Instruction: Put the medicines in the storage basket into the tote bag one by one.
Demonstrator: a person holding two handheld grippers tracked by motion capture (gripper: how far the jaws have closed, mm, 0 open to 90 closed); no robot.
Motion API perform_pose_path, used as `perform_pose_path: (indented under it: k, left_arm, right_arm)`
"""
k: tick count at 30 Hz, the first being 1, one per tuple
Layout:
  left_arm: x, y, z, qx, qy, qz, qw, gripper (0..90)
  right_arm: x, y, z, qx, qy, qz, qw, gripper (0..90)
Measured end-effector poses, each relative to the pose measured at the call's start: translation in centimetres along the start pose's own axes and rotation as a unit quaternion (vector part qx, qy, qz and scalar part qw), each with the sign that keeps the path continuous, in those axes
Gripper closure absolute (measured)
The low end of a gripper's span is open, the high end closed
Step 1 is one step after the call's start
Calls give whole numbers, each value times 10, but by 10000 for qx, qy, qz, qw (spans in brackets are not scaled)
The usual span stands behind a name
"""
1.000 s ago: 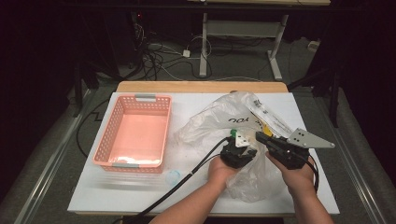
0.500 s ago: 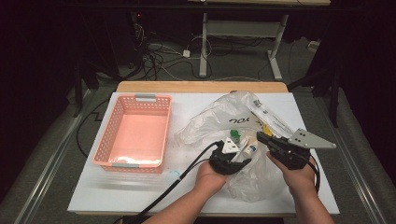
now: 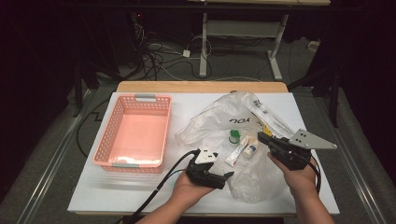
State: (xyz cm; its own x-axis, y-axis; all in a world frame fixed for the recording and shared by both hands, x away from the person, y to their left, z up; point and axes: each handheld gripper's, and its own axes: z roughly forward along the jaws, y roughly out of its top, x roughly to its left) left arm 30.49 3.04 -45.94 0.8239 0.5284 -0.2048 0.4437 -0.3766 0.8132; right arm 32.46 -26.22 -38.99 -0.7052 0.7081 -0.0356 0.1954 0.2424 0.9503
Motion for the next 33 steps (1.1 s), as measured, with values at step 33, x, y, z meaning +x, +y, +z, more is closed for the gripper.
perform_pose_path:
  k: [33]
  left_arm:
    - [35, -18, 18, 828, 648, -227, 9942, 71]
  right_arm:
    - [-19, -12, -23, 66, -466, 234, 9986, 900]
